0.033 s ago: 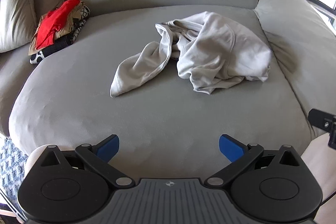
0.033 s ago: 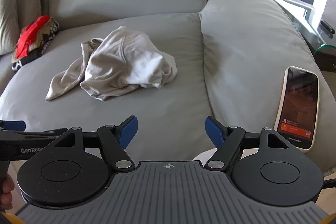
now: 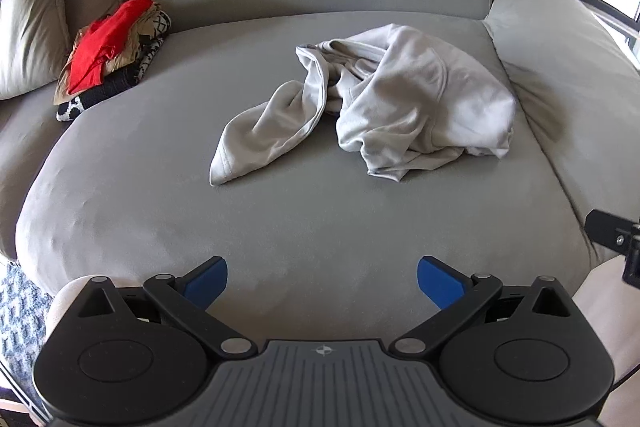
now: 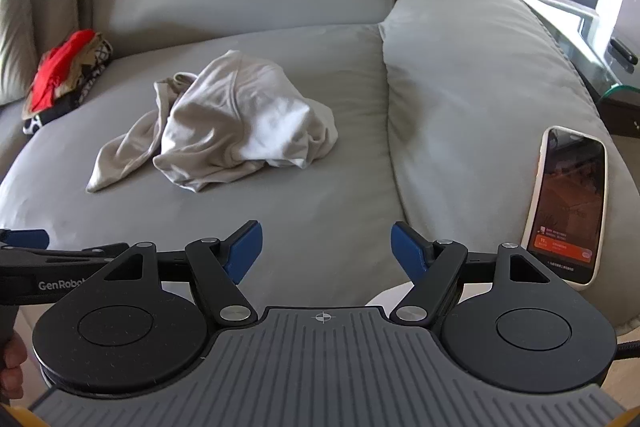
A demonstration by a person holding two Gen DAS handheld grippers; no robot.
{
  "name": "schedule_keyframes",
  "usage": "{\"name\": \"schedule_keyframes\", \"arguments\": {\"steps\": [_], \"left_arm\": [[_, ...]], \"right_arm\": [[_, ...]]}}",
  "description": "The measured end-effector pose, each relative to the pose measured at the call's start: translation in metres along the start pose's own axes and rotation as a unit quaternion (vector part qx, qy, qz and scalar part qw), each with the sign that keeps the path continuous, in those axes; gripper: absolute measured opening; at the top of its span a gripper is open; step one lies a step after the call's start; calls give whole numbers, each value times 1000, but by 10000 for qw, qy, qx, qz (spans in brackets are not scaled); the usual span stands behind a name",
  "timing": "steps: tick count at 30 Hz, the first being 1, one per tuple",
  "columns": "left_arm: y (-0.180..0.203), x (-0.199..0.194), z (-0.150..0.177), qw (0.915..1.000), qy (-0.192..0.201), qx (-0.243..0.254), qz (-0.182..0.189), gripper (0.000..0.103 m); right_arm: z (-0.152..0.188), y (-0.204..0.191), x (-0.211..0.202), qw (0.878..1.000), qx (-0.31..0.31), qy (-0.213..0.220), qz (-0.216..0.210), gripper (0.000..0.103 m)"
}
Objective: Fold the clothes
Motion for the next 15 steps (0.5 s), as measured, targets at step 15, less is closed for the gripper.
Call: {"name": "schedule_keyframes", "arguments": {"steps": [15], "left_arm": [[-1, -3, 2, 9995, 0, -238, 210, 102]], "right_arm": [[1, -2, -4, 10000, 34, -3, -60, 77]]}}
Point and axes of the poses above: each gripper's, at about its wrist camera, not at the fingertips, and x roughly the way its jaws point, y to its right, z to its underside, the point moved 1 cm from there along x, roughly the way its jaws point, and after that the axes turned 1 degree about x, right-handed, at the moved point
